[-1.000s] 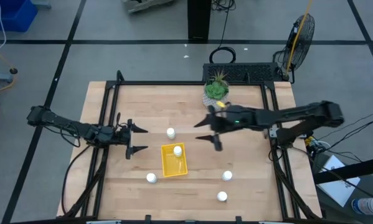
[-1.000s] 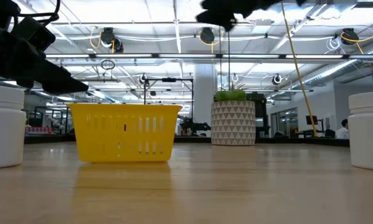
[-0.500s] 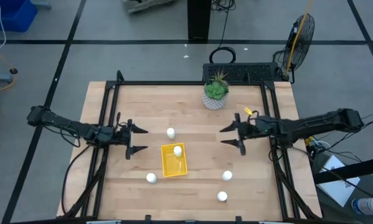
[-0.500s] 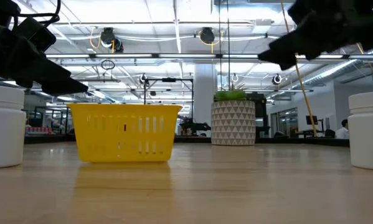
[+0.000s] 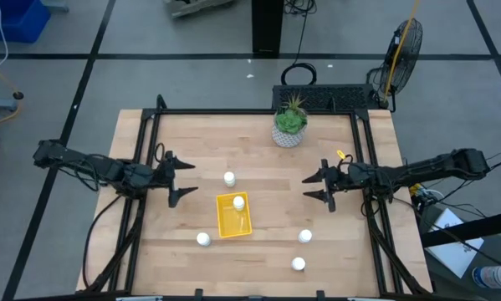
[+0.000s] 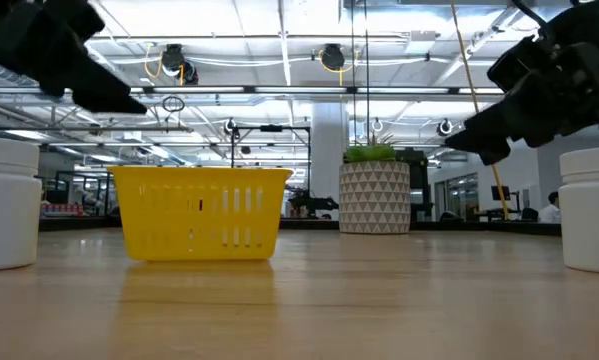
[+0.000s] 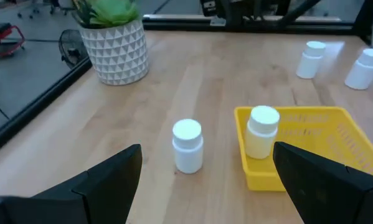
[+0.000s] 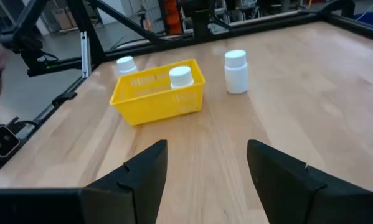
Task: Pick and place pill bottles into a basket
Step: Put the white pill bottle into the yellow basket
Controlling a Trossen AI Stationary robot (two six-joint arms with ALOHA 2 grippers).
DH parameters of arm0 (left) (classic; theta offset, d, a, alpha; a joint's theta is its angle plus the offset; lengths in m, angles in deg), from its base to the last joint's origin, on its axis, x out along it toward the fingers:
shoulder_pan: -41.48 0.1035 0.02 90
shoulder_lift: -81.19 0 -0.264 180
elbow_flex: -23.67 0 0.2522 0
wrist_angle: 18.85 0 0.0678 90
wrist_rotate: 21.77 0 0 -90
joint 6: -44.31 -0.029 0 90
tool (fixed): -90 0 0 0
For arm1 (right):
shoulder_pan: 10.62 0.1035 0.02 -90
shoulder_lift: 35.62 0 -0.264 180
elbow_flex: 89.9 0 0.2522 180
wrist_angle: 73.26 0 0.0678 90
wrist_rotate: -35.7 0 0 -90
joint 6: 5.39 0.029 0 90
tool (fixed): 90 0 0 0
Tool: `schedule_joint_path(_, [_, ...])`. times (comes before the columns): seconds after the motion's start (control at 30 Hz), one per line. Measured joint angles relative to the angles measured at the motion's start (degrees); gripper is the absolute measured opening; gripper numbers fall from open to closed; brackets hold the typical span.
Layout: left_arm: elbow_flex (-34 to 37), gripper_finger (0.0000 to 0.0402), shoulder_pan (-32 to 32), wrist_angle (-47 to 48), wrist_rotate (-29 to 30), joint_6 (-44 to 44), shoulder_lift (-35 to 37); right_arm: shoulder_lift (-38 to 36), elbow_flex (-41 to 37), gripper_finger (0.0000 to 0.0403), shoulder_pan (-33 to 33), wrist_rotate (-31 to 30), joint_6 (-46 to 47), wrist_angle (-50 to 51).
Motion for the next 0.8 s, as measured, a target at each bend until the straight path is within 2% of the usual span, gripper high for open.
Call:
schedule_joint_path(0.13, [-8.90,0.0365,1.08,5.99,-0.73,-0.95,-6.65,0.09,-1.62,0.0212,0.03,0.07,-1.60,-0.41])
schedule_joint_path(0.3, [-19.58,0.0365,4.50,14.77,-0.82,-1.10,-16.73,0.01,-3.91,0.0212,1.36,-0.12,-5.63,-6.51])
schedule_joint_path(0.4, [-24.37,0.0365,6.97,16.20,-2.20,-3.23,-22.53,0.04,-3.91,0.0212,1.94,-0.20,-7.09,-8.29])
schedule_joint_path(0.6, [-29.10,0.0365,13.14,16.75,-11.76,-14.37,-32.91,0.04,-4.01,0.0212,1.95,0.03,-6.47,-7.93])
schedule_joint_path(0.7, [-29.78,0.0365,16.97,16.77,-18.30,-17.91,-35.41,0.04,-4.01,0.0212,2.28,0.04,-5.82,-7.92])
schedule_joint_path(0.8, [-29.89,0.0365,21.13,16.49,-22.41,-20.50,-35.97,0.02,-4.07,0.0212,3.33,0.09,-5.75,-8.04])
